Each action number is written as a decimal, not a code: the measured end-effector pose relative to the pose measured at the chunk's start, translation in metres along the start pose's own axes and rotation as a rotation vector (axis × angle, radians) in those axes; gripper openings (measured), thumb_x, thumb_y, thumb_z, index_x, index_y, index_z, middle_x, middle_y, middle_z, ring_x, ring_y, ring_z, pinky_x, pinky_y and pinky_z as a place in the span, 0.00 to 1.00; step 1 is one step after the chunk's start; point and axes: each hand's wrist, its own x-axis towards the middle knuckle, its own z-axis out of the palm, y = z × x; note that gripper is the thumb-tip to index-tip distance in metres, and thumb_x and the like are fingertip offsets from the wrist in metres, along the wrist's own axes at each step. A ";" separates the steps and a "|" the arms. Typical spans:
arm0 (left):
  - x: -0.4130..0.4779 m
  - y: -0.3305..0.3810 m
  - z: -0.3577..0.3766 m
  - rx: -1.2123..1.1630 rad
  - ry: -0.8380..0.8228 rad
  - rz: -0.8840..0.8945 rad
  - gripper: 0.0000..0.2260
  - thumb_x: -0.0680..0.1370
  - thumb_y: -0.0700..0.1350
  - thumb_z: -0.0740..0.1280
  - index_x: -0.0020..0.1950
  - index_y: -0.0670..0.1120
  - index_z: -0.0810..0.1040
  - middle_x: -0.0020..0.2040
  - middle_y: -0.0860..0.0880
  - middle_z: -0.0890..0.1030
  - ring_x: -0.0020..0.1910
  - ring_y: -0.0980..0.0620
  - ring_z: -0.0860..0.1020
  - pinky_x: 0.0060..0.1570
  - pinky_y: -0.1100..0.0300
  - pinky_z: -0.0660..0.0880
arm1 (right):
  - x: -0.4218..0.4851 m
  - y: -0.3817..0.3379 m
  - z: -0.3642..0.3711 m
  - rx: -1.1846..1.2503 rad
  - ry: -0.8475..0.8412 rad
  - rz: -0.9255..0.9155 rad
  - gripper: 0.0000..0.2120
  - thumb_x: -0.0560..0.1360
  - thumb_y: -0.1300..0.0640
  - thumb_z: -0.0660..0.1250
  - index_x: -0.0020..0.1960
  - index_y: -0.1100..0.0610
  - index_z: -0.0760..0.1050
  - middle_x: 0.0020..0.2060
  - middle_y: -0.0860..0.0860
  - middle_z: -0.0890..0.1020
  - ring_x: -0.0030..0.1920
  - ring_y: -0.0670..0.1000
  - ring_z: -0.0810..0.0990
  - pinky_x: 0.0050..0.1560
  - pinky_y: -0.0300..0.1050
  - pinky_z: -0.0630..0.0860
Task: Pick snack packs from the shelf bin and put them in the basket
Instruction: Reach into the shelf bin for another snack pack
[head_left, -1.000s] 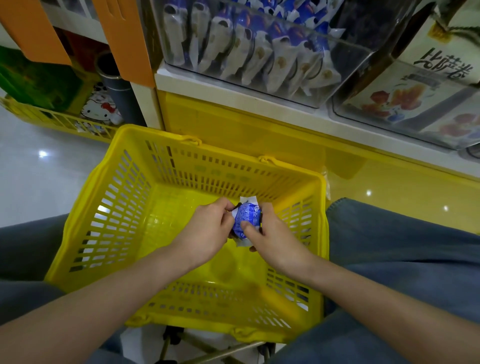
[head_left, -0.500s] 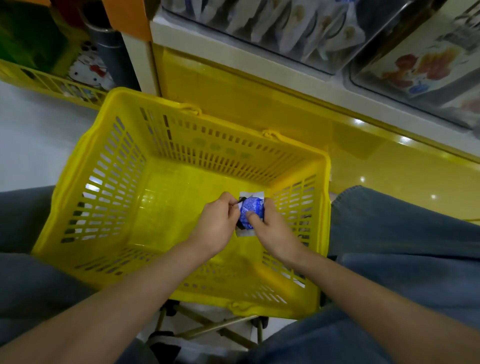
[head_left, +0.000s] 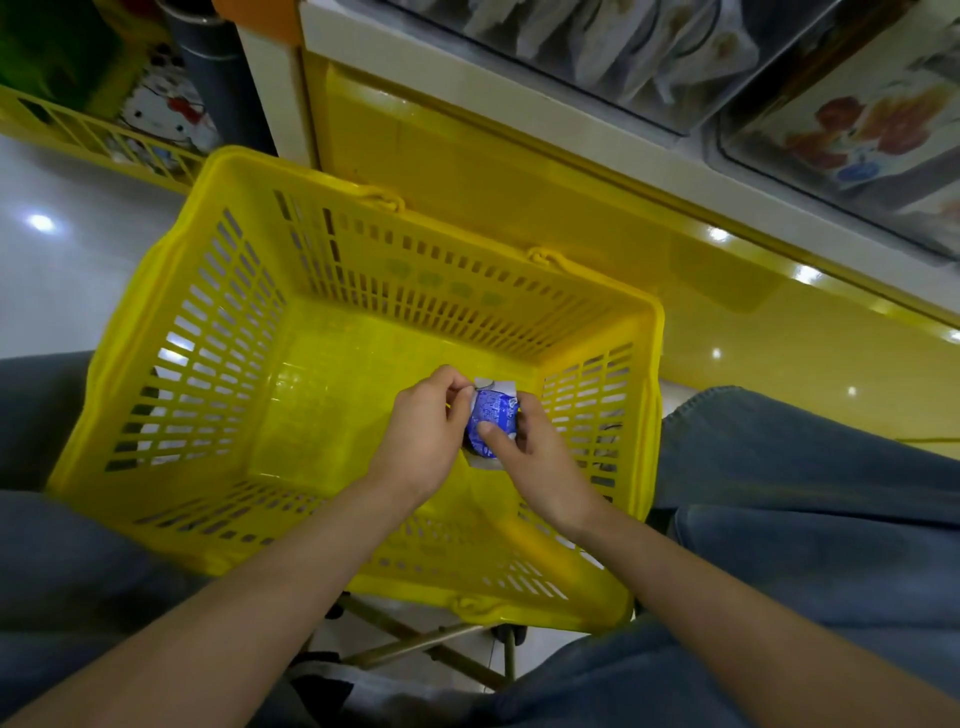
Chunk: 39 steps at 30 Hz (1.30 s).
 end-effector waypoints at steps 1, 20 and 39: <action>0.000 0.001 0.000 -0.006 0.015 -0.009 0.06 0.79 0.40 0.60 0.47 0.40 0.76 0.40 0.48 0.78 0.36 0.53 0.75 0.34 0.66 0.70 | -0.001 0.000 0.001 0.016 0.002 0.002 0.17 0.77 0.62 0.63 0.64 0.62 0.65 0.53 0.57 0.77 0.51 0.52 0.78 0.53 0.45 0.75; 0.021 0.082 -0.022 -0.654 -0.241 0.069 0.11 0.77 0.30 0.59 0.52 0.46 0.70 0.41 0.50 0.77 0.37 0.60 0.77 0.40 0.68 0.75 | -0.012 -0.071 -0.068 -0.297 0.274 -0.319 0.17 0.75 0.57 0.66 0.64 0.56 0.71 0.56 0.46 0.78 0.47 0.37 0.76 0.45 0.26 0.69; 0.084 0.199 -0.130 0.585 0.420 0.887 0.16 0.79 0.48 0.54 0.59 0.42 0.73 0.54 0.43 0.78 0.54 0.42 0.73 0.57 0.50 0.65 | 0.037 -0.289 -0.125 -0.169 0.610 -0.426 0.08 0.77 0.54 0.64 0.40 0.55 0.76 0.30 0.47 0.77 0.30 0.41 0.75 0.36 0.36 0.74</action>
